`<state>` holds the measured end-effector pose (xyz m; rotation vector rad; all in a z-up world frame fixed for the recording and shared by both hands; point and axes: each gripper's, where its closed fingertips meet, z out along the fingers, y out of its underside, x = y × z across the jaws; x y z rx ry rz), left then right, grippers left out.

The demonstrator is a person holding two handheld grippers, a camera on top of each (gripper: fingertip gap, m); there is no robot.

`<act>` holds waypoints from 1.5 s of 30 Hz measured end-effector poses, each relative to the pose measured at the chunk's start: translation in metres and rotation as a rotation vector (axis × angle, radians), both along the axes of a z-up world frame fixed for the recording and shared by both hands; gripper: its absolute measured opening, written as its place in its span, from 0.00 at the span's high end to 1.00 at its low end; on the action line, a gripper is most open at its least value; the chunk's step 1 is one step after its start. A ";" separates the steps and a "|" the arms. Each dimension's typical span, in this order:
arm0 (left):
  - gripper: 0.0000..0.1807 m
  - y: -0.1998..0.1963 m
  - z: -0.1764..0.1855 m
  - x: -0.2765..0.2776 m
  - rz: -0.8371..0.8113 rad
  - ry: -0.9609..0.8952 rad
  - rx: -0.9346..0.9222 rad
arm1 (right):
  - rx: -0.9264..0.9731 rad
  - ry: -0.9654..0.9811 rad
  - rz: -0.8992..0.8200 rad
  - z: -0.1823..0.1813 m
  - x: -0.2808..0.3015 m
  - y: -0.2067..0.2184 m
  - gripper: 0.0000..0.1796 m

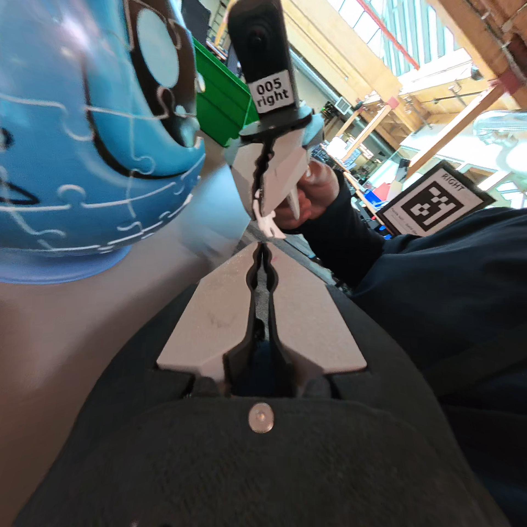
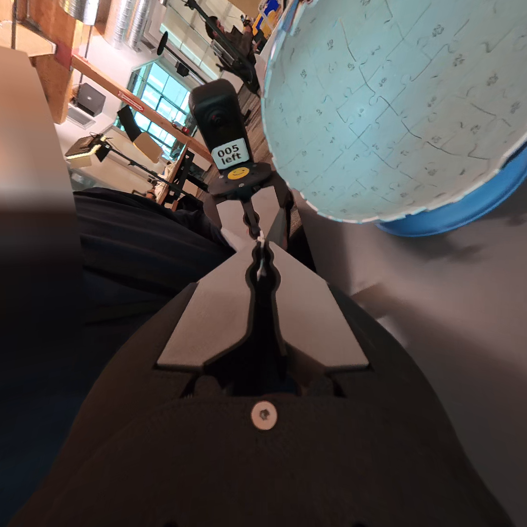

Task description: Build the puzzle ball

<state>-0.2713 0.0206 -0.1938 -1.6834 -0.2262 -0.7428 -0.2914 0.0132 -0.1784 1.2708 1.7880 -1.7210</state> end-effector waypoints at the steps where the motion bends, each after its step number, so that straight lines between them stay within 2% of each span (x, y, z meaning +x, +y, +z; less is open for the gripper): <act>1: 1.00 -0.002 0.001 -0.004 0.016 0.004 0.005 | 0.008 0.002 -0.010 -0.001 0.001 0.002 1.00; 6: 1.00 -0.004 -0.002 0.005 -0.066 -0.075 -0.025 | -0.045 0.017 -0.038 0.002 0.004 0.002 1.00; 7: 0.94 -0.002 -0.004 0.011 -0.087 -0.078 -0.036 | -0.054 0.028 -0.042 0.004 0.003 0.001 1.00; 10: 0.91 0.004 -0.002 0.023 -0.109 -0.076 -0.013 | -0.069 0.065 -0.056 0.008 0.000 -0.005 1.00; 14: 1.00 0.006 0.007 0.012 -0.033 -0.053 0.040 | -0.074 0.125 -0.102 0.014 -0.004 -0.005 1.00; 21: 1.00 0.001 0.009 -0.005 0.009 -0.114 0.059 | -0.125 0.119 -0.156 0.014 -0.008 0.003 1.00; 25: 0.91 0.004 0.003 0.008 -0.045 -0.117 0.023 | -0.155 0.109 -0.146 0.014 -0.009 -0.002 1.00; 27: 0.93 0.005 0.005 0.009 -0.036 -0.096 0.034 | -0.151 0.110 -0.145 0.012 -0.009 -0.006 1.00; 29: 0.99 0.005 0.007 0.010 -0.034 -0.078 0.048 | -0.145 0.115 -0.158 0.012 -0.011 -0.004 1.00; 33: 1.00 0.003 0.012 0.007 -0.028 -0.102 0.071 | -0.147 0.123 -0.167 0.014 -0.010 -0.002 1.00; 35: 0.95 0.004 0.009 0.006 -0.032 -0.119 0.048 | -0.146 0.121 -0.161 0.013 -0.008 -0.003 1.00; 40: 0.94 0.004 0.012 0.012 -0.050 -0.115 0.070 | -0.154 0.114 -0.161 0.010 -0.007 -0.003 1.00; 42: 0.87 0.004 0.016 0.016 -0.076 -0.123 0.079 | -0.142 0.111 -0.160 0.007 -0.006 -0.003 1.00; 43: 0.87 0.004 0.015 0.015 -0.077 -0.116 0.073 | -0.138 0.112 -0.157 0.006 -0.005 -0.003 1.00; 45: 0.98 0.005 0.009 0.007 -0.023 -0.067 0.057 | -0.148 0.108 -0.133 0.007 -0.002 -0.006 1.00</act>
